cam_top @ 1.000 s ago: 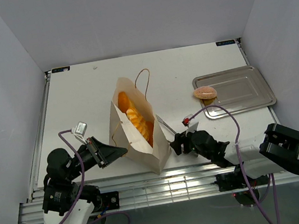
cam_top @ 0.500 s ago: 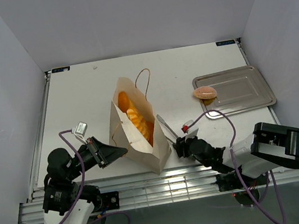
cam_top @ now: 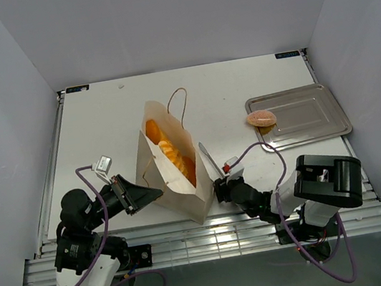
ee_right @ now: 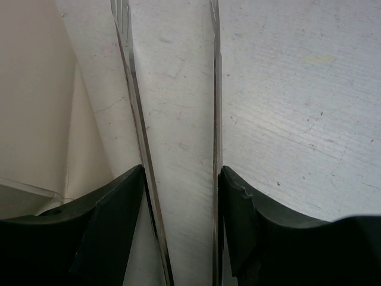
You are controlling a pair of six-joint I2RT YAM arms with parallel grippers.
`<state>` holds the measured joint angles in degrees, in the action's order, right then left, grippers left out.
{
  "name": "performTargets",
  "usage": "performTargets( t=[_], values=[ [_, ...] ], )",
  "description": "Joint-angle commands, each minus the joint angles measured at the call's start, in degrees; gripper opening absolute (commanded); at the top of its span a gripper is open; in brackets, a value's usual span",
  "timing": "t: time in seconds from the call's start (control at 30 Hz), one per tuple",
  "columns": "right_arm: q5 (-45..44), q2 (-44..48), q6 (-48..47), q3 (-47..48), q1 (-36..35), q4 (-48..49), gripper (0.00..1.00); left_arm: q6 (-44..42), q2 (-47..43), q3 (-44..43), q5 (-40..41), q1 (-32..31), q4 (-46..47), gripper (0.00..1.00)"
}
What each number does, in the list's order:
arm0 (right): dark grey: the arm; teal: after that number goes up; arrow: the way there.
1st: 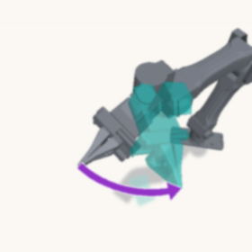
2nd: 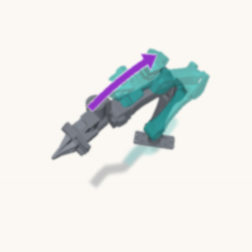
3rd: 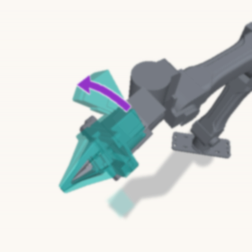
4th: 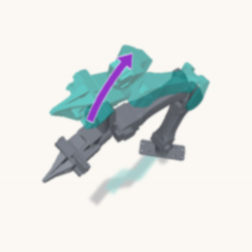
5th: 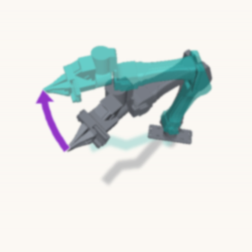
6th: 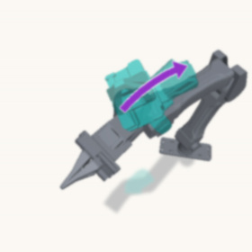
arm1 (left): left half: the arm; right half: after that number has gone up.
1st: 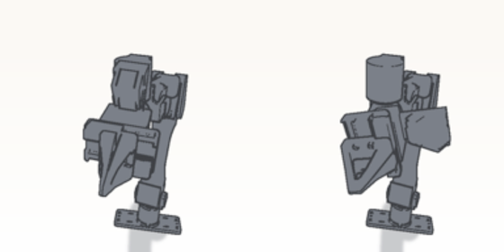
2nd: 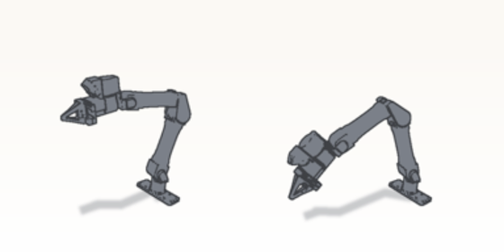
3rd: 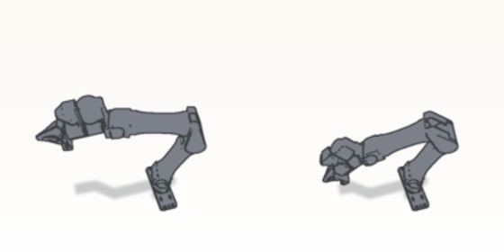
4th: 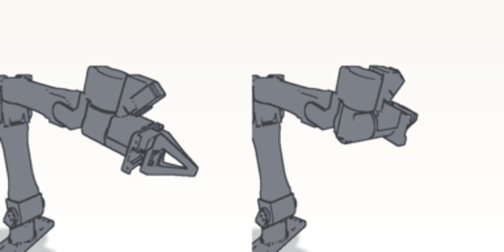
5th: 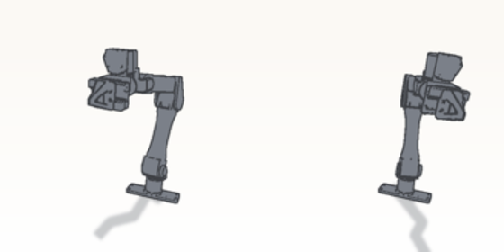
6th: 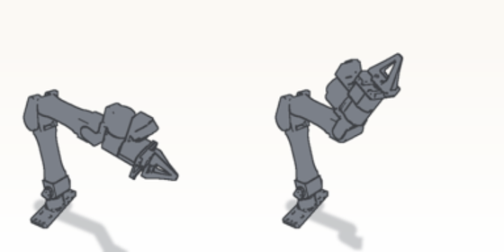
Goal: Place the fake bread into the paper bag
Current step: Pick up the clamp at the center of the board.
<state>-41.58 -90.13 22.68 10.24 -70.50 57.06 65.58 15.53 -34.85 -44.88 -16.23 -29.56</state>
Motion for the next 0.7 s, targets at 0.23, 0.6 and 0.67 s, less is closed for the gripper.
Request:
performTargets(
  t=[0.23,0.6,0.67],
  values=[
    [-0.8,-13.2,6.9,0.7,-2.3,-15.8,0.45,-0.8,0.0,0.3,-0.9,-0.1,-0.4,0.0],
    [-0.3,-7.3,12.4,-1.0,-2.5,-18.2,0.08,-0.4,-0.9,1.1,-0.6,-0.1,-0.5,0.0],
    [-0.1,-2.9,13.4,-0.2,-2.2,-22.8,0.08,-0.4,-0.9,1.1,-0.5,-0.1,-0.6,0.0]
  ],
)
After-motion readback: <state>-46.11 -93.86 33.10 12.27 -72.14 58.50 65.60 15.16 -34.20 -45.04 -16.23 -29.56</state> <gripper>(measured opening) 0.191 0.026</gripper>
